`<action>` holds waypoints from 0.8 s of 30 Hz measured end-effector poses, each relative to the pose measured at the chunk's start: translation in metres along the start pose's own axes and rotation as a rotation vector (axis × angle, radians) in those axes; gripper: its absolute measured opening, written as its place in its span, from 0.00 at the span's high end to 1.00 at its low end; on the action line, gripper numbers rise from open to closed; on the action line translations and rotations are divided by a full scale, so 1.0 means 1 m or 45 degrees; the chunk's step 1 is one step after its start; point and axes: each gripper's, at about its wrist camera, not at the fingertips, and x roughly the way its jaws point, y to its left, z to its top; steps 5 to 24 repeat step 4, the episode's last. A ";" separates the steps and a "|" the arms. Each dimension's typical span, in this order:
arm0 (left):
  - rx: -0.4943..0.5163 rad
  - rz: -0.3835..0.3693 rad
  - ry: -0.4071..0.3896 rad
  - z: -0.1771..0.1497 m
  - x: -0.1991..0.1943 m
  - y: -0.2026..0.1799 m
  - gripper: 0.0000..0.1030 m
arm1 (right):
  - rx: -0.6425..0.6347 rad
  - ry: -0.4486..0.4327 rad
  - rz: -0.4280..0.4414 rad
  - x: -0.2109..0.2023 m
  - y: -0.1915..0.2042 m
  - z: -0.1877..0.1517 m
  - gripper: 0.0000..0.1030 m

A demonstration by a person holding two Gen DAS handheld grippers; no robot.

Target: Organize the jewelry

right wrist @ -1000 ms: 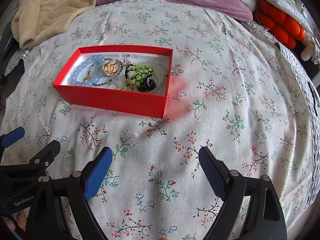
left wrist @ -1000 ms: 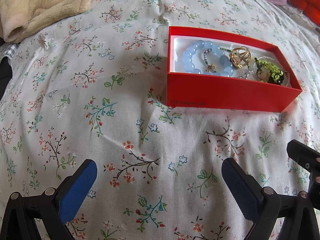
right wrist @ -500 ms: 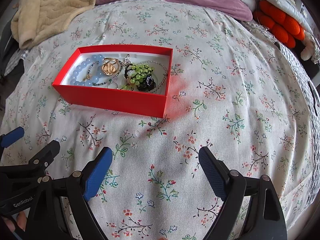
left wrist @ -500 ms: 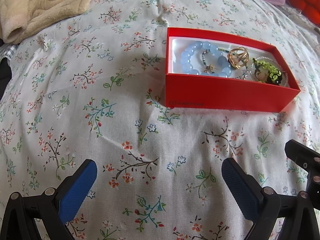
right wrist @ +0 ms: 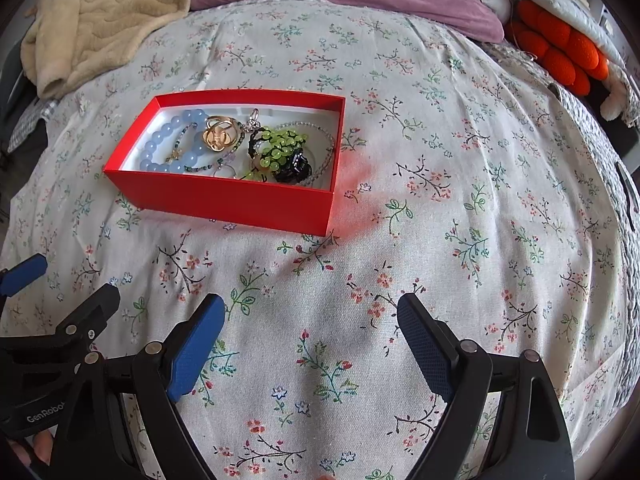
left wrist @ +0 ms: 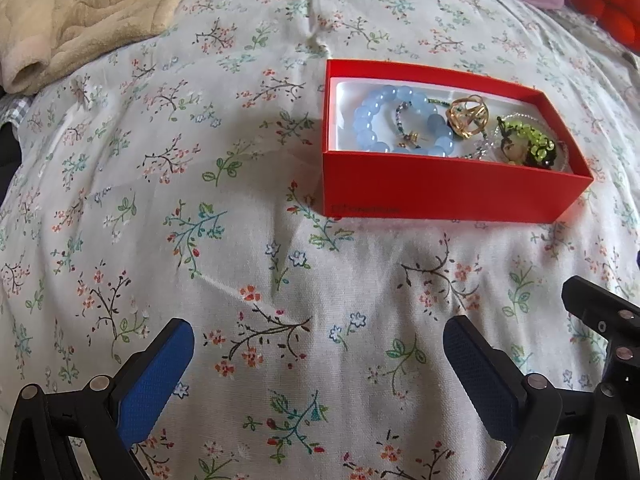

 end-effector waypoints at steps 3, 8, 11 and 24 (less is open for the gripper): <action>0.004 -0.010 -0.013 -0.002 -0.002 0.000 0.01 | 0.004 -0.003 -0.004 0.000 0.000 -0.002 0.13; 0.000 -0.014 -0.015 -0.004 -0.001 0.001 0.01 | 0.005 -0.005 -0.010 0.001 0.000 -0.004 0.13; 0.000 -0.014 -0.015 -0.004 -0.001 0.001 0.01 | 0.005 -0.005 -0.010 0.001 0.000 -0.004 0.13; 0.000 -0.014 -0.015 -0.004 -0.001 0.001 0.01 | 0.005 -0.005 -0.010 0.001 0.000 -0.004 0.13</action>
